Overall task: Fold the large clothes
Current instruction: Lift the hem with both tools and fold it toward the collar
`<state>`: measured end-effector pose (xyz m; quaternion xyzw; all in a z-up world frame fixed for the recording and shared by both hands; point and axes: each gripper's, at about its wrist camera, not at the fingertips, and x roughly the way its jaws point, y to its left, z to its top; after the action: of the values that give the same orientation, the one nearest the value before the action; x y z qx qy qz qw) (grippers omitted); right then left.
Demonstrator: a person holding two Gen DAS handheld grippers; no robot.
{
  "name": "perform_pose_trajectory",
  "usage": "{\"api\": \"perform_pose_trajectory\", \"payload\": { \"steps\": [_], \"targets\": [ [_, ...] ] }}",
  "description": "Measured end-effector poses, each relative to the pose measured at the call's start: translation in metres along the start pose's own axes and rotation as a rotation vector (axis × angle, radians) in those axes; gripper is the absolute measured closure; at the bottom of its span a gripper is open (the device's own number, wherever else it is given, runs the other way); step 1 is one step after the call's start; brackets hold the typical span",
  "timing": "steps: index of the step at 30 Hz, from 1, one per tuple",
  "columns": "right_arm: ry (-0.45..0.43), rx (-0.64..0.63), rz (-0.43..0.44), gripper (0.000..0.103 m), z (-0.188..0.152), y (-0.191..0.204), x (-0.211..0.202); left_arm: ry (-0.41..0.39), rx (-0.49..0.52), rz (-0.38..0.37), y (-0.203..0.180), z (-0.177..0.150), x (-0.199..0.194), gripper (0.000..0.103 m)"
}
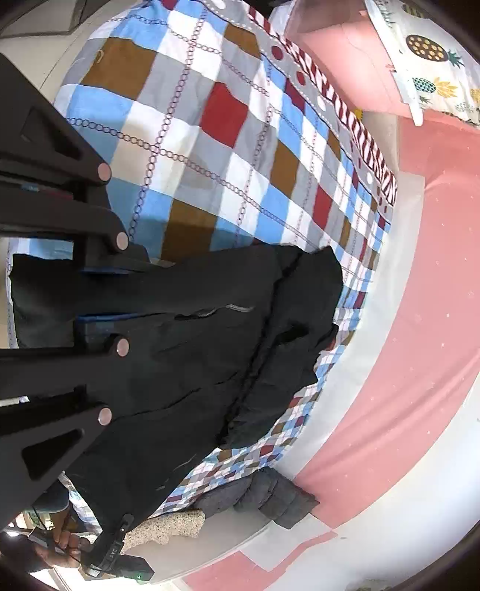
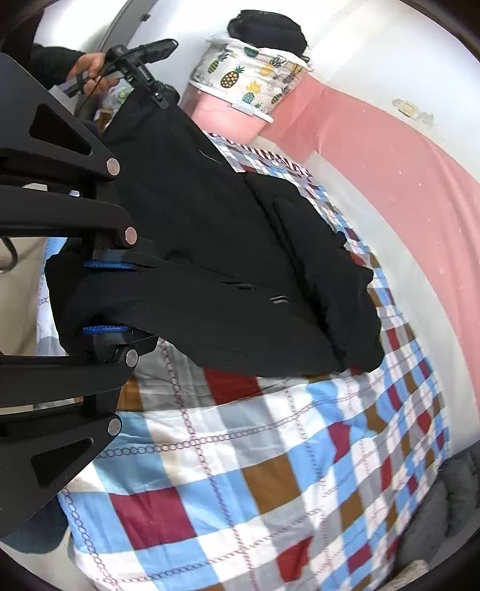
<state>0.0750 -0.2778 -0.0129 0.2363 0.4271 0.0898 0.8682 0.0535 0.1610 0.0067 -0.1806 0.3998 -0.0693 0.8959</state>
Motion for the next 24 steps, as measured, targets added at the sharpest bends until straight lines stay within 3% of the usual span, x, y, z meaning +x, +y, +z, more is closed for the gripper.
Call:
{"api": "perform_pose_trajectory", "payload": {
  "steps": [13,24],
  "targets": [
    [-0.084,-0.009,0.068,0.082,0.038,0.014,-0.018,-0.076,0.032,-0.042,-0.021,0.052,-0.008,0.088],
    [-0.199,0.030,0.148,0.082,0.127,0.017,-0.014,-0.175,0.026,-0.063,-0.035,0.145,0.013,0.088]
  ]
}}
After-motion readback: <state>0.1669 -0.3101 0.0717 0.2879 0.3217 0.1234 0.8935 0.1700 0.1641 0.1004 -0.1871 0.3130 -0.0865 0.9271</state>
